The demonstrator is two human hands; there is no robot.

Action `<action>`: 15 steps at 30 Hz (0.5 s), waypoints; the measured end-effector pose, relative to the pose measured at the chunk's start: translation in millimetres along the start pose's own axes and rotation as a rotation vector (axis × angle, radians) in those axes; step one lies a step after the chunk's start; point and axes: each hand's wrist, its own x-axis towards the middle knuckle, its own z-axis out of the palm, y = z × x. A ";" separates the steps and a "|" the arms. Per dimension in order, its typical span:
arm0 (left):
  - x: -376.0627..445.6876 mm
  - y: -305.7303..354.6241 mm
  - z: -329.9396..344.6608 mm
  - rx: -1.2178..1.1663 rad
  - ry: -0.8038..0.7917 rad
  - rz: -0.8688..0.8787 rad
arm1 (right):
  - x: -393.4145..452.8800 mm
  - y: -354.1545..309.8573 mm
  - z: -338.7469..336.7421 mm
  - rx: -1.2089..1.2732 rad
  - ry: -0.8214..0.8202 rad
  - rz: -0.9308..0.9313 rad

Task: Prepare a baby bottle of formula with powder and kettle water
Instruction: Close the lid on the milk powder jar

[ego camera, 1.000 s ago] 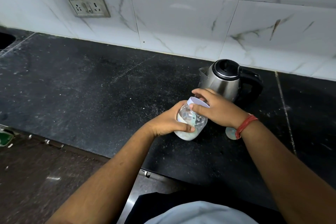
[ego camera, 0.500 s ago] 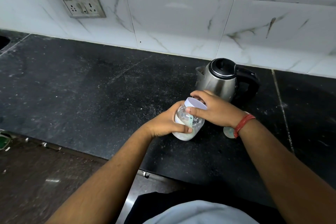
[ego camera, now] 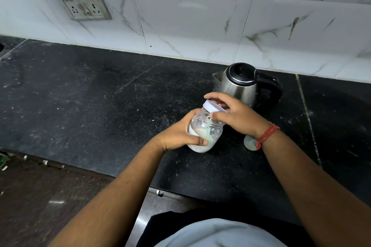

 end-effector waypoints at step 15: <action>-4.2 -38.4 -10.8 0.094 0.406 -0.025 | -30.6 51.7 54.3 0.072 0.428 0.087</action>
